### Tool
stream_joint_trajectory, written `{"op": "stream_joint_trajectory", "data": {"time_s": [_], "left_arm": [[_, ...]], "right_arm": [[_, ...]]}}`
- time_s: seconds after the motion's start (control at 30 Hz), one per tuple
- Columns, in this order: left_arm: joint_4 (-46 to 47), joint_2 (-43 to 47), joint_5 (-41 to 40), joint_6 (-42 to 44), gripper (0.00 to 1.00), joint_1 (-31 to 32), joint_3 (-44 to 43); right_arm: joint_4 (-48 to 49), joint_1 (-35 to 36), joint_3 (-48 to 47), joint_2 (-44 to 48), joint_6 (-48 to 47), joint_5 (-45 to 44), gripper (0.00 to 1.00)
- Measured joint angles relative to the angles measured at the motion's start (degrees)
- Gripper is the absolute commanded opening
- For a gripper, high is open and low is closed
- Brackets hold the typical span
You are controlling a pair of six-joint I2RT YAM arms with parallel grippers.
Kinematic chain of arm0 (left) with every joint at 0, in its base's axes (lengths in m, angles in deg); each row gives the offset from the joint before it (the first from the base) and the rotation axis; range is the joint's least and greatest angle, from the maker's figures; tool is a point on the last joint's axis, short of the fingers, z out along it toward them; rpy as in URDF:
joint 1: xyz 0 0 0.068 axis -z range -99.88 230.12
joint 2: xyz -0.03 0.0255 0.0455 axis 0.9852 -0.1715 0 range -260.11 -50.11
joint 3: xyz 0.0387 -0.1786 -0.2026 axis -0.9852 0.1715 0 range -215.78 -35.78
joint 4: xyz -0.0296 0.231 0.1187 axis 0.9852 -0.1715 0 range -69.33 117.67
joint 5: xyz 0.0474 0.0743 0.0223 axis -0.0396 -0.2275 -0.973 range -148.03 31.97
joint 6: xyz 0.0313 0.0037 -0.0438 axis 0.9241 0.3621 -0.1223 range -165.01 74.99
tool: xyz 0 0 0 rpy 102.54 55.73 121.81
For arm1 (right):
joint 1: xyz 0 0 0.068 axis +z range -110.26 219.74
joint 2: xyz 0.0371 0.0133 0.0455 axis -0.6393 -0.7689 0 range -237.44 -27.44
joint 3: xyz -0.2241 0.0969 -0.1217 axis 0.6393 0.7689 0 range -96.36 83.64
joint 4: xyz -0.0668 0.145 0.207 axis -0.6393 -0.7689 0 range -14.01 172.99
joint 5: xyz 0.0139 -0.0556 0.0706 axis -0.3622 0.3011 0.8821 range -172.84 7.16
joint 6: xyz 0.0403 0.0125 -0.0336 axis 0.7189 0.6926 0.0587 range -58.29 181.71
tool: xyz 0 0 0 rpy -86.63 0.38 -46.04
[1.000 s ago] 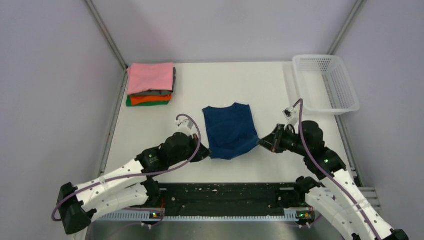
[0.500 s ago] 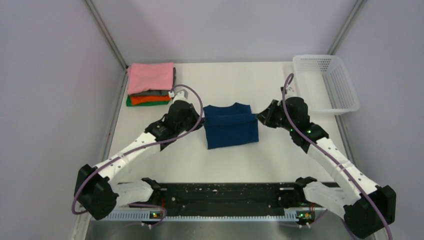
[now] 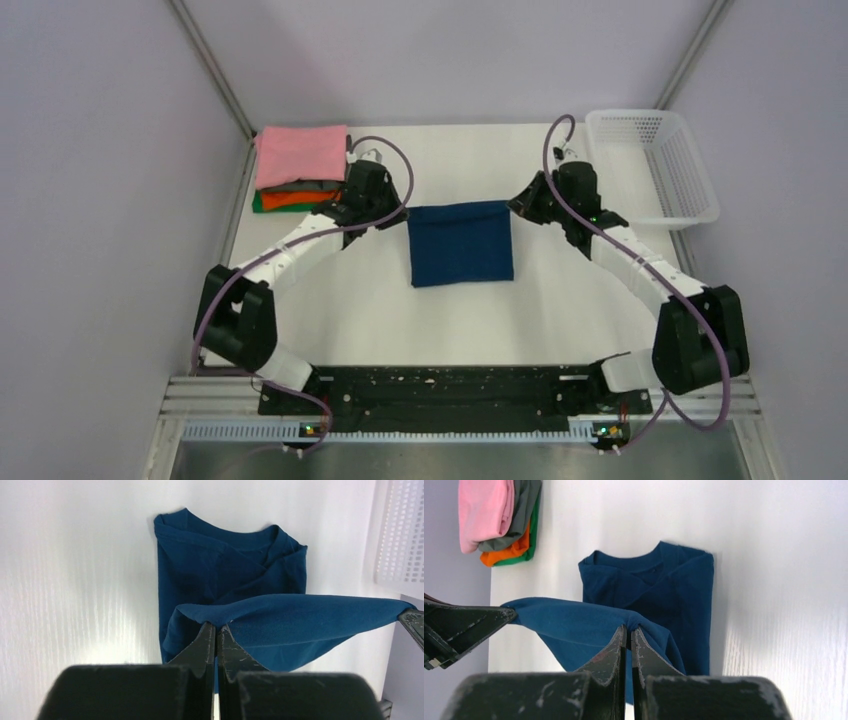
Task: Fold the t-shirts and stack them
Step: Fold the long partially folded tshirt into a neat square, then put the neatly folded tshirt into the corner of the board with the left arm
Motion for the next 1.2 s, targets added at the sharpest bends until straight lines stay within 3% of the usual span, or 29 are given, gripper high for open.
{"op": "stream_joint_trajectory", "data": {"time_s": [0.3, 0.57, 0.63, 0.7, 0.73, 0.77, 0.8, 0.87, 1.07, 1.2], "left_arm": [[-1.7, -10.6, 0.5, 1.1, 0.0, -2.4, -7.1], [-4.1, -19.3, 2.5, 2.7, 0.0, -3.5, -14.3], [-4.7, -21.3, 3.2, 3.0, 0.0, -3.7, -16.3], [-5.6, -23.6, 3.8, 3.2, 0.2, -3.9, -18.6], [-5.7, -24.1, 3.9, 3.4, 0.39, -4.0, -19.1], [-6.3, -24.8, 4.0, 3.4, 0.6, -4.2, -20.0], [-6.6, -25.3, 4.0, 3.6, 0.76, -4.4, -20.6], [-7.4, -25.7, 4.2, 3.7, 0.98, -4.9, -21.6], [-7.2, -24.5, 4.7, 3.6, 0.99, -5.9, -21.5], [-6.2, -21.8, 7.7, 4.2, 0.99, -5.9, -16.7]], "right_arm": [[5.4, -0.8, -4.1, -13.2, 0.0, 0.3, 0.0], [7.8, -0.9, -5.2, -19.4, 0.7, -2.3, 0.0], [8.3, -0.9, -5.9, -20.8, 1.1, -3.1, 0.06], [8.5, -0.9, -7.0, -22.2, 1.3, -3.5, 0.18], [8.5, -0.9, -7.6, -23.0, 1.4, -3.5, 0.3], [8.3, -0.9, -9.3, -24.5, 1.2, -3.6, 0.66], [8.3, -1.0, -10.0, -25.2, 1.4, -3.7, 0.95], [7.6, -1.1, -12.9, -27.4, 0.8, -3.3, 0.99], [8.4, -1.4, -14.9, -27.0, -0.3, -1.0, 0.99], [10.1, -1.4, -7.5, -19.1, -0.7, -1.4, 0.99]]}}
